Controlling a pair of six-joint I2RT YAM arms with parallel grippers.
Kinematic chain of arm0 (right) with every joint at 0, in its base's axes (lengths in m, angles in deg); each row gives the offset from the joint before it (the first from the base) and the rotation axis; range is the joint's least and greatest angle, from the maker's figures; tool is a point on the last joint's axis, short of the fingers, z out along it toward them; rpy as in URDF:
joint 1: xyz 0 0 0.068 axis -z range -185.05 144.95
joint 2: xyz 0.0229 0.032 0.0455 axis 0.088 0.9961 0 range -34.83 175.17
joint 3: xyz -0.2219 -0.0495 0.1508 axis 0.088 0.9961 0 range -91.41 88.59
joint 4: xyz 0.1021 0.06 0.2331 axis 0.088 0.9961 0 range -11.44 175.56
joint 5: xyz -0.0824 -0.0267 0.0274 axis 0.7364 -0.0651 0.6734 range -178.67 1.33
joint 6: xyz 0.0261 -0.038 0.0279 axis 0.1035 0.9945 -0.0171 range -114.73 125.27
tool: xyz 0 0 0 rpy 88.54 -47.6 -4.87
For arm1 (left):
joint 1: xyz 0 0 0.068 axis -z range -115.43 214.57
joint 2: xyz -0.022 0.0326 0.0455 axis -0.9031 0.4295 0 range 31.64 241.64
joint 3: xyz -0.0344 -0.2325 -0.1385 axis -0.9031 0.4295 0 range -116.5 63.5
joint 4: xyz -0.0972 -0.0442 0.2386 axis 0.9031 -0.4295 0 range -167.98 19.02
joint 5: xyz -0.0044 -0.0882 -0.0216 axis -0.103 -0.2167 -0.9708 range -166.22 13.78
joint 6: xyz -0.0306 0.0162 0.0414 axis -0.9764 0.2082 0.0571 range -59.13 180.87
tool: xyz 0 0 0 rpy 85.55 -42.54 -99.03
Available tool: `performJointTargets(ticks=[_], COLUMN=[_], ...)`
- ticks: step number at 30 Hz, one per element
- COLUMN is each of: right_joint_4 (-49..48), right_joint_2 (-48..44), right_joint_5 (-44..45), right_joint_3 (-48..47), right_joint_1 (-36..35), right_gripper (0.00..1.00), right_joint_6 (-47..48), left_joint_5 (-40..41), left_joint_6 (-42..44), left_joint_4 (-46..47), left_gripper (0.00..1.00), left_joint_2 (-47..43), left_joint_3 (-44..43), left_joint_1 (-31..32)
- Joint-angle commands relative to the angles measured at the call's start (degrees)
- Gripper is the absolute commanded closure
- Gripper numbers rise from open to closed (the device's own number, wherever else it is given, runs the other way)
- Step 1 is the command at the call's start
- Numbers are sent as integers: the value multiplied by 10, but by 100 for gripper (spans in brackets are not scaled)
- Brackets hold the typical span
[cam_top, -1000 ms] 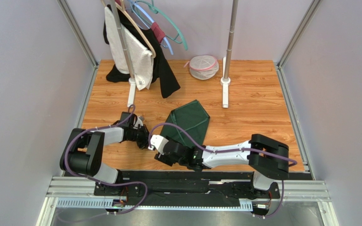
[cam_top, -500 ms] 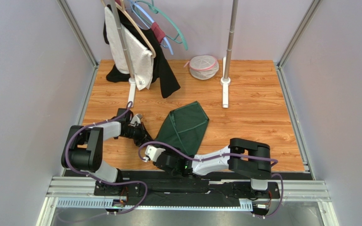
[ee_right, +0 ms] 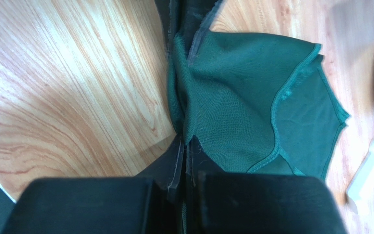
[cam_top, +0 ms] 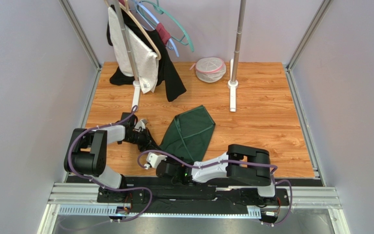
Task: Fold the napkin, place the utensils inside, and roll it up
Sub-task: Roll the napkin with the utensil
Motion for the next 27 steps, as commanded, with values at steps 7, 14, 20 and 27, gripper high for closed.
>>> performJointTargets(ticks=[7, 14, 20, 27], right_joint_4=[137, 152, 140, 77], right_joint_2=[-100, -107, -71, -40], right_joint_5=[-312, -564, -735, -847], right_joint_3=[-17, -43, -73, -67], right_joint_1=[111, 236, 318, 371], right_gripper=[100, 100, 100, 100], right_joint_6=[-154, -229, -298, -371], left_joint_5=[101, 219, 269, 318], left_joint_6=[-16, -71, 3, 40], left_joint_4=[-10, 62, 64, 145], left_gripper=[29, 28, 28, 28], left_joint_2=[-180, -408, -476, -444], left_joint_3=[2, 123, 109, 126], left_joint_1=[-11, -8, 42, 134])
